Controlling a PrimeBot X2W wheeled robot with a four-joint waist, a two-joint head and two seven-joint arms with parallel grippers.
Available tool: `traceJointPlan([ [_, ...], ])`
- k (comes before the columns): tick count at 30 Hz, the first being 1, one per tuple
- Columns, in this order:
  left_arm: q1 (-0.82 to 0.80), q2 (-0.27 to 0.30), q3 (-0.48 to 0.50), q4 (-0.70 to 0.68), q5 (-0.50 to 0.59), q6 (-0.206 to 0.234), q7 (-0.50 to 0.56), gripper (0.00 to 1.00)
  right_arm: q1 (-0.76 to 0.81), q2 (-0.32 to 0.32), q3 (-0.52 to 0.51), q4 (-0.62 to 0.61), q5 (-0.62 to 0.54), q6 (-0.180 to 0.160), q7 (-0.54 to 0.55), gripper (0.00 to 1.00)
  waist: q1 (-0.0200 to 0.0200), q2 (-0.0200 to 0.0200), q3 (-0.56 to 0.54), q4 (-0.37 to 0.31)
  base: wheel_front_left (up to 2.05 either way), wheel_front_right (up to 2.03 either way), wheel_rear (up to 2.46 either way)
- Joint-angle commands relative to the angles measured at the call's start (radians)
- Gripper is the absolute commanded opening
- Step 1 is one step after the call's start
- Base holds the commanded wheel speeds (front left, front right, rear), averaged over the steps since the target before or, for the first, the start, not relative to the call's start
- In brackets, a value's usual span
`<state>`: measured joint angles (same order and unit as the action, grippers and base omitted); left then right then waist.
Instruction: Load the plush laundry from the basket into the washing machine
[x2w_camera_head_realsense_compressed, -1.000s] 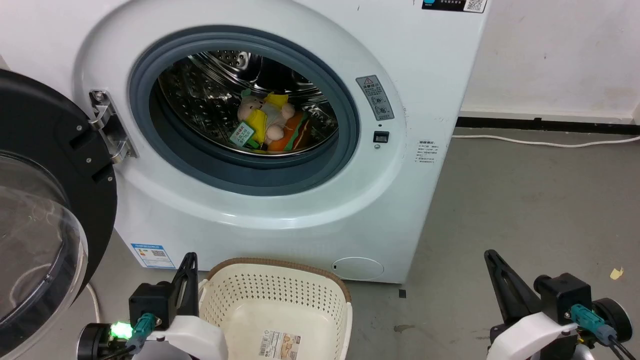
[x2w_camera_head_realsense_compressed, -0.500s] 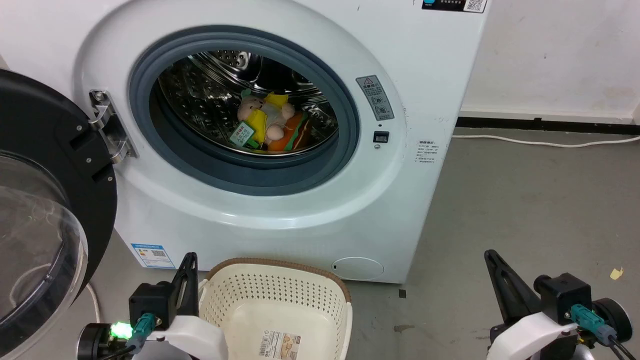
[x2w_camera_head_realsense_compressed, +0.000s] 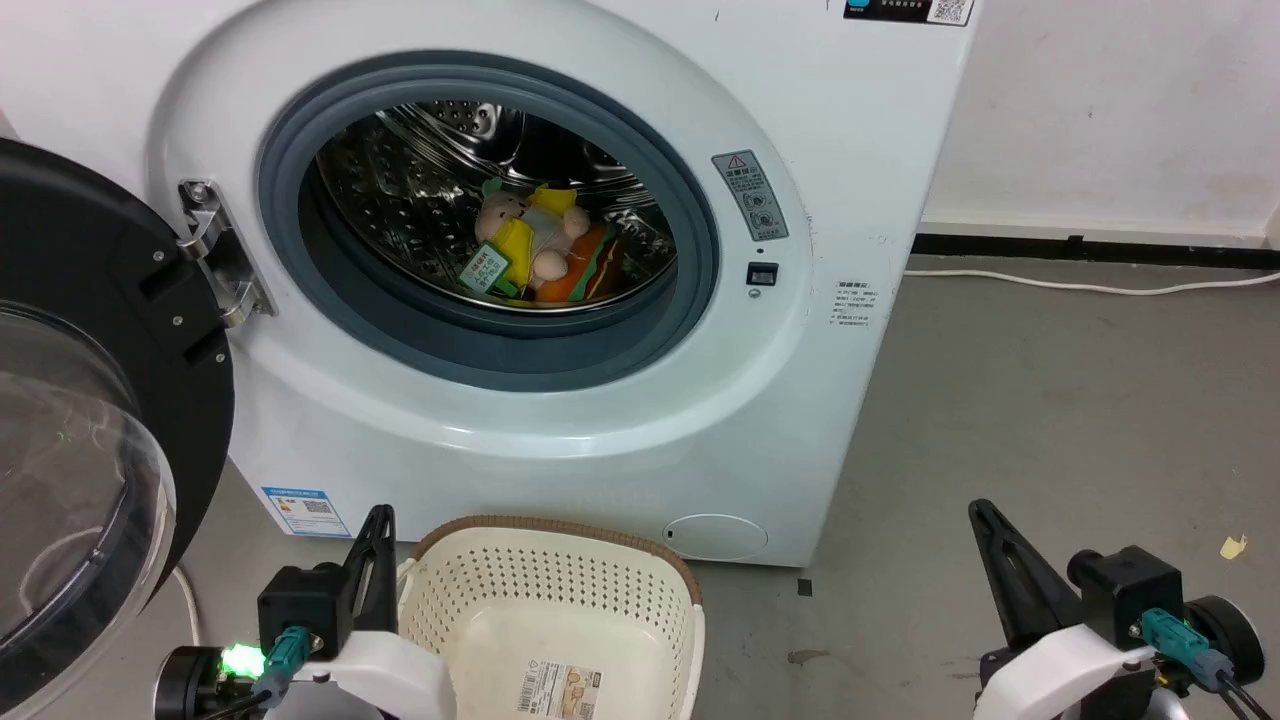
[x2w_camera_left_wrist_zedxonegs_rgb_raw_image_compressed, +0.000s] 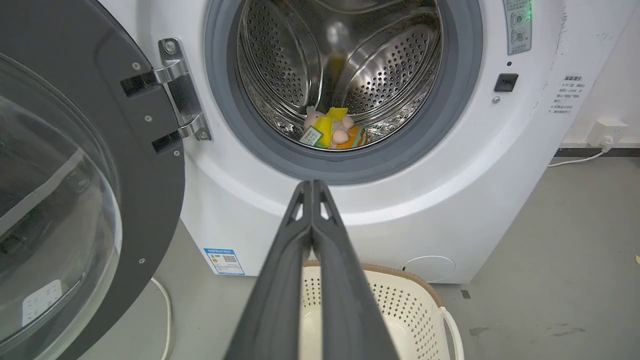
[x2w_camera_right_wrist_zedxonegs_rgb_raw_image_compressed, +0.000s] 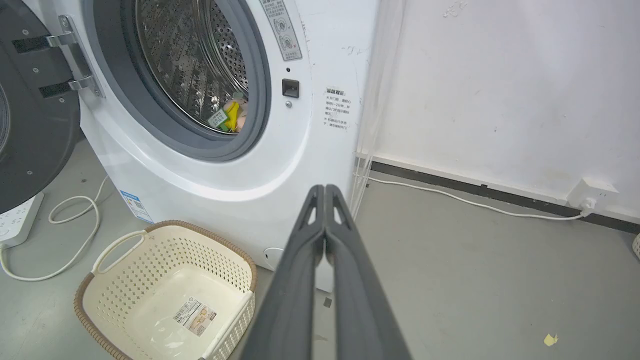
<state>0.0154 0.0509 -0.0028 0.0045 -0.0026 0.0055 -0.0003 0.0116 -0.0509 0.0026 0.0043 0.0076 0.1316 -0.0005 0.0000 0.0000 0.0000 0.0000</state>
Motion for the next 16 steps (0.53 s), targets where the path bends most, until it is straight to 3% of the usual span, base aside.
traceJointPlan([
  [1, -0.015, -0.001, 0.003, -0.005, 0.003, -0.005, 0.000, 0.00, -0.012, 0.001, -0.003, -0.004, -0.008, -0.001, 0.000, 0.00, 0.0000, 0.0000, 0.000, 0.000, 0.00, 0.00, 0.00],
  [16, -0.015, -0.001, 0.003, -0.005, 0.003, -0.005, 0.000, 0.00, -0.012, 0.001, -0.003, -0.004, -0.008, -0.001, 0.000, 0.00, 0.0000, 0.0000, 0.000, 0.000, 0.00, 0.00, 0.00],
])
